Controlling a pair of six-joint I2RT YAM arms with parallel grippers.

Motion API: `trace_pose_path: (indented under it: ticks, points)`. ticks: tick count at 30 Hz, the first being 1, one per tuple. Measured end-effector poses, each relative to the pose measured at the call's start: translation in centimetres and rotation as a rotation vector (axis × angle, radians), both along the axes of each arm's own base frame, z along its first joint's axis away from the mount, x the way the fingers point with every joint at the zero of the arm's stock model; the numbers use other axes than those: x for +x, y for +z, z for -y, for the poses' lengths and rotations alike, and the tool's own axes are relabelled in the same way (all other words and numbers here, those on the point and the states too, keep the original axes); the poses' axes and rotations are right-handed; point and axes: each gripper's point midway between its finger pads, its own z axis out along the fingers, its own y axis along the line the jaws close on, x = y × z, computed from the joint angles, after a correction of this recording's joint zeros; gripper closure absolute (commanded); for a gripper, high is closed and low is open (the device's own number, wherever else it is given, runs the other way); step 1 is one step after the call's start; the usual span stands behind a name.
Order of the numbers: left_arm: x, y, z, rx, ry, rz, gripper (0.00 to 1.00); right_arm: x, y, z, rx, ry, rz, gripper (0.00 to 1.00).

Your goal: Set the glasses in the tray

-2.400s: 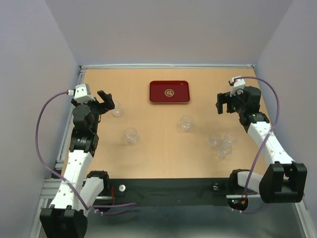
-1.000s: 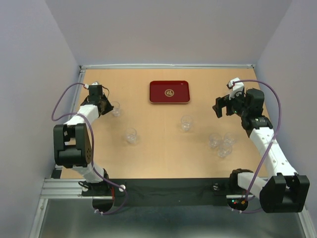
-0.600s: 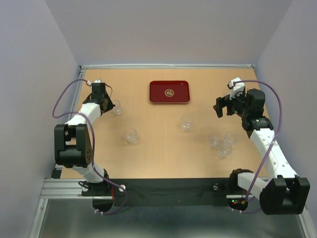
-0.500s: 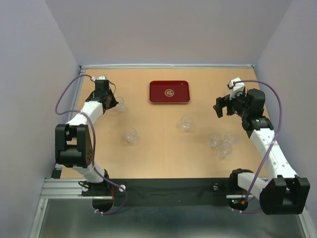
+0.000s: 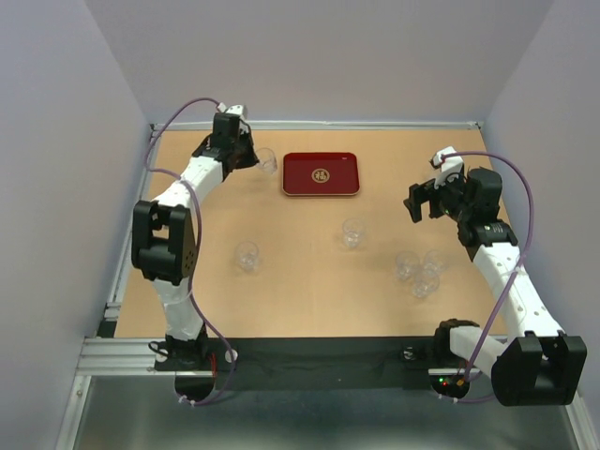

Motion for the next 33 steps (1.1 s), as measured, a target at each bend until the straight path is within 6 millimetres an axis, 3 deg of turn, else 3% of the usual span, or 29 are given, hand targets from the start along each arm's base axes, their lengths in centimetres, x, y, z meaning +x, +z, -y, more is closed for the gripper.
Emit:
trace_pose_path:
  ticks: [8,16,27,33]
  points:
    - [3.6,-2.6,6.1,0.008,-0.102,-0.058,1.00,0.0,0.0,0.0,-0.002,0.001,0.000,0.00]
    - [6.3,-3.4,9.9,0.012,-0.148,-0.056,1.00,0.0,0.0,0.0,-0.006,0.002,0.002,0.00]
    - [7.8,-5.3,10.0,0.039,-0.113,-0.080,1.00,-0.1,-0.5,0.2,-0.018,0.000,-0.004,0.00]
    - [8.4,-6.6,9.7,0.058,-0.087,-0.095,0.87,-0.2,-0.8,0.3,-0.021,-0.004,-0.014,0.00]
